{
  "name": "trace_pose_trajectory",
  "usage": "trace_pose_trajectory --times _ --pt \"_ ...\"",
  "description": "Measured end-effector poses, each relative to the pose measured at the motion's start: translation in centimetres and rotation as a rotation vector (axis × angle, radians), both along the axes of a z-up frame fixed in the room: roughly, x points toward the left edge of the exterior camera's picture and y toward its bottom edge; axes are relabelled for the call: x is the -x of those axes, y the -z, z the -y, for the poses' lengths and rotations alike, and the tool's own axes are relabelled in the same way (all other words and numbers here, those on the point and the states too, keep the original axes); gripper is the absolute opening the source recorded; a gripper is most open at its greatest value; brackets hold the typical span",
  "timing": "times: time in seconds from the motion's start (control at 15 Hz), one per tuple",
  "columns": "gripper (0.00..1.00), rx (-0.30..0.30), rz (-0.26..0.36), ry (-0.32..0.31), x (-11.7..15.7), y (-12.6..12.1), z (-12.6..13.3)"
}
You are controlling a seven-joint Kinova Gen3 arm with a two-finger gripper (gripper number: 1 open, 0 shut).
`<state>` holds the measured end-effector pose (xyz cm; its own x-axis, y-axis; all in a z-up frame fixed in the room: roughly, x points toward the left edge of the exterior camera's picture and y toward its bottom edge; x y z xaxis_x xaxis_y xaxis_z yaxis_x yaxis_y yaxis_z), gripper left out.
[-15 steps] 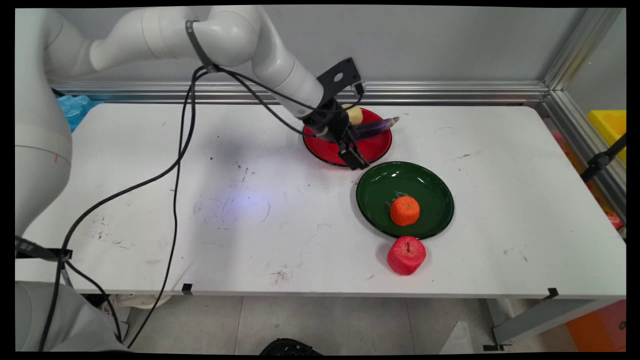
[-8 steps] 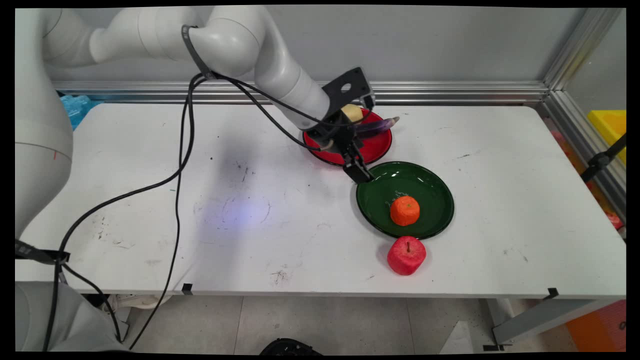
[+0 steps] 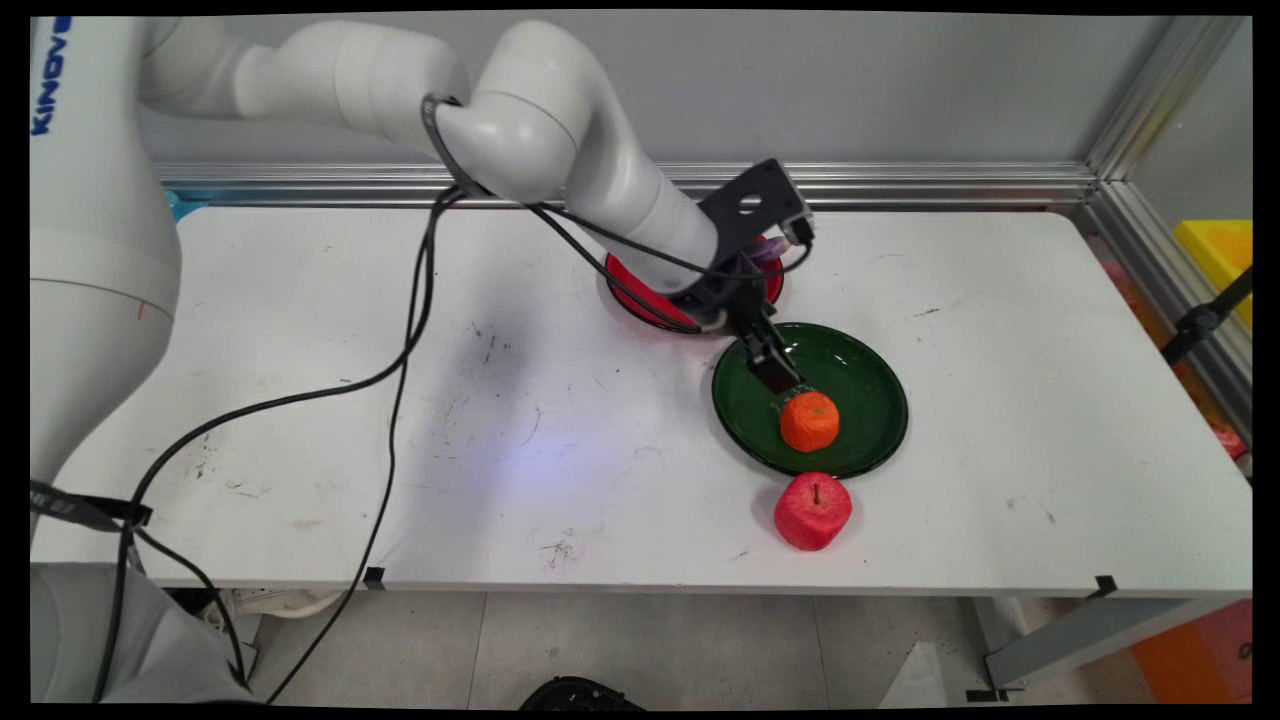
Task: Pick up the mandarin from the green plate
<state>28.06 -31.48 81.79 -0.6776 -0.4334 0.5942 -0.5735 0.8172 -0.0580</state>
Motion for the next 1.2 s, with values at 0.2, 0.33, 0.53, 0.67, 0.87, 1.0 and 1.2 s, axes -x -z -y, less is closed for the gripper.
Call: trace_pose_trajectory --times 0.2,0.33,0.53,0.67,0.87,1.0,1.2 --pt "1.00 -0.005 -0.012 -0.019 1.2 0.9 -0.3" --pt "1.00 -0.010 -0.018 -0.031 1.9 1.7 -0.6" --pt "1.00 -0.016 -0.024 -0.044 2.7 2.8 -1.1" --pt "1.00 -0.017 -0.025 -0.047 3.1 3.3 -1.3" --pt "1.00 -0.014 -0.024 -0.042 3.6 4.2 -1.6" --pt "1.00 -0.009 -0.021 -0.033 3.9 4.8 -1.7" --pt "1.00 -0.003 -0.015 -0.021 4.1 5.6 -1.8"
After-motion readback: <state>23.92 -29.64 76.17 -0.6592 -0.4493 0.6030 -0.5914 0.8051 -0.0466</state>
